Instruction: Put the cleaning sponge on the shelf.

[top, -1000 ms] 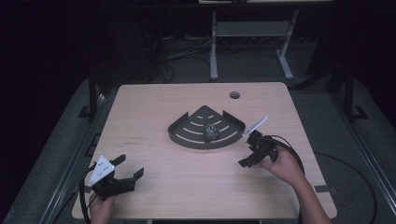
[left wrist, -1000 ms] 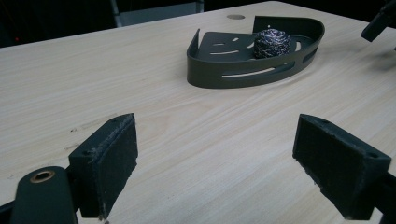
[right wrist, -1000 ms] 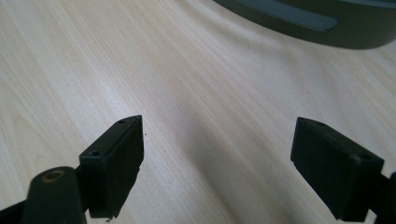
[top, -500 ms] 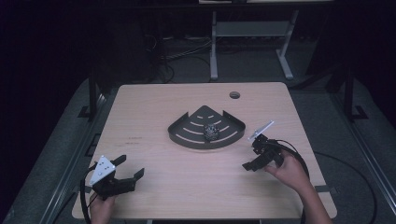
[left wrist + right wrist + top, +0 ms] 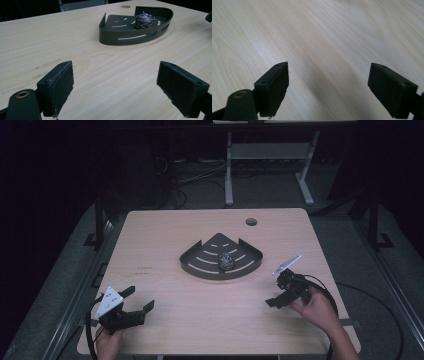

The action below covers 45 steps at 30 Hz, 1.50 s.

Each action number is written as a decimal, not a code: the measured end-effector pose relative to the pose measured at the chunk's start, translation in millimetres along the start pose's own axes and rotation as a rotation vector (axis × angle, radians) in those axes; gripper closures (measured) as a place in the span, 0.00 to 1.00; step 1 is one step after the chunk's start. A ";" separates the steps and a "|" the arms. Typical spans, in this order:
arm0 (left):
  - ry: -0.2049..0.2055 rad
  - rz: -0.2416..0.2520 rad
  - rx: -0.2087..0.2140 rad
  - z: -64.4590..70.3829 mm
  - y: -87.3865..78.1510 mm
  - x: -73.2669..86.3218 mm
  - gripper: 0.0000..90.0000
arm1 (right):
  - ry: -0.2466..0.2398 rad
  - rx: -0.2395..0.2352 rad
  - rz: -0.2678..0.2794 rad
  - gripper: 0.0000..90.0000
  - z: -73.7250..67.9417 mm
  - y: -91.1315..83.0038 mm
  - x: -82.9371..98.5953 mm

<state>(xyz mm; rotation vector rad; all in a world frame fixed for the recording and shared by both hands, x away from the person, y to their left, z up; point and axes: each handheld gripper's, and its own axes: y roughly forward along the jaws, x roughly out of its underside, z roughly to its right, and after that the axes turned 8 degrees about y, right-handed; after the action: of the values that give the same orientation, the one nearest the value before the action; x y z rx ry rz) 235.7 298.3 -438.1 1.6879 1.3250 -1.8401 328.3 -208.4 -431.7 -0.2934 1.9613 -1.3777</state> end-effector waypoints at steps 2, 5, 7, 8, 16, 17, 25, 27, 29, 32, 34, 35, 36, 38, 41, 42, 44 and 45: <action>0.003 0.001 -0.001 0.5 0.5 -0.2 0.15 | 0.006 -0.003 -0.003 0.19 1.0 -0.5 3.3; 0.005 0.001 0.001 0.7 0.8 -0.3 0.15 | 0.011 -0.002 0.002 0.18 1.9 -1.0 6.2; 0.007 -0.001 0.001 1.1 1.1 -0.4 0.15 | 0.016 -0.006 0.007 0.18 2.3 -1.2 9.9; 0.007 -0.001 0.001 1.1 1.1 -0.4 0.15 | 0.018 -0.004 0.004 0.19 2.2 -1.4 11.2; 0.005 -0.001 0.000 0.6 0.7 -0.1 0.15 | 0.025 -0.001 0.008 0.19 3.0 -3.4 19.7; 0.005 -0.001 0.001 0.5 0.7 -0.1 0.15 | 0.022 0.001 0.009 0.18 3.3 -3.8 21.2; 0.006 -0.004 0.001 1.4 1.5 -0.1 0.15 | 0.041 0.000 0.016 0.18 4.8 -5.1 35.8; 0.006 -0.004 0.002 1.4 1.5 -0.2 0.15 | 0.043 0.002 0.017 0.18 4.8 -5.2 37.5; 0.007 -0.004 0.001 1.4 1.7 -0.2 0.15 | 0.047 0.001 0.019 0.18 4.1 -5.7 42.0; 0.011 -0.006 0.000 1.7 1.9 -0.1 0.15 | 0.048 -0.001 0.024 0.18 3.8 -5.9 46.1; 0.014 -0.005 -0.002 2.0 1.9 -0.3 0.15 | 0.050 0.002 0.026 0.18 2.7 -6.7 48.5; 0.013 -0.006 -0.001 2.0 2.0 -0.3 0.15 | 0.051 0.003 0.027 0.18 2.2 -7.2 49.6; 0.012 -0.006 0.001 1.9 2.1 -0.4 0.15 | 0.051 0.001 0.029 0.18 1.5 -7.5 50.8; 0.012 -0.007 0.001 1.8 2.3 -0.3 0.15 | 0.049 0.002 0.031 0.18 1.0 -7.8 51.8; 0.013 -0.007 0.000 1.9 2.3 -0.2 0.15 | 0.048 0.004 0.039 0.18 -1.5 -9.0 56.5; 0.012 -0.006 0.000 2.0 2.4 -0.2 0.15 | 0.050 0.004 0.040 0.18 -1.9 -9.2 57.8; 0.011 -0.009 0.001 1.8 2.6 -0.1 0.15 | 0.050 0.008 0.042 0.18 -2.1 -9.2 59.2; 0.011 -0.010 0.003 2.1 3.1 0.0 0.15 | 0.056 0.003 0.049 0.18 -2.6 -9.6 62.1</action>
<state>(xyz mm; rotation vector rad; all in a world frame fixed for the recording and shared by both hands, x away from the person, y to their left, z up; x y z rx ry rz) 236.8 295.1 -439.6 1.6982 1.3384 -1.8416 279.8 -244.6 -448.7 -0.2058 1.9981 -1.3707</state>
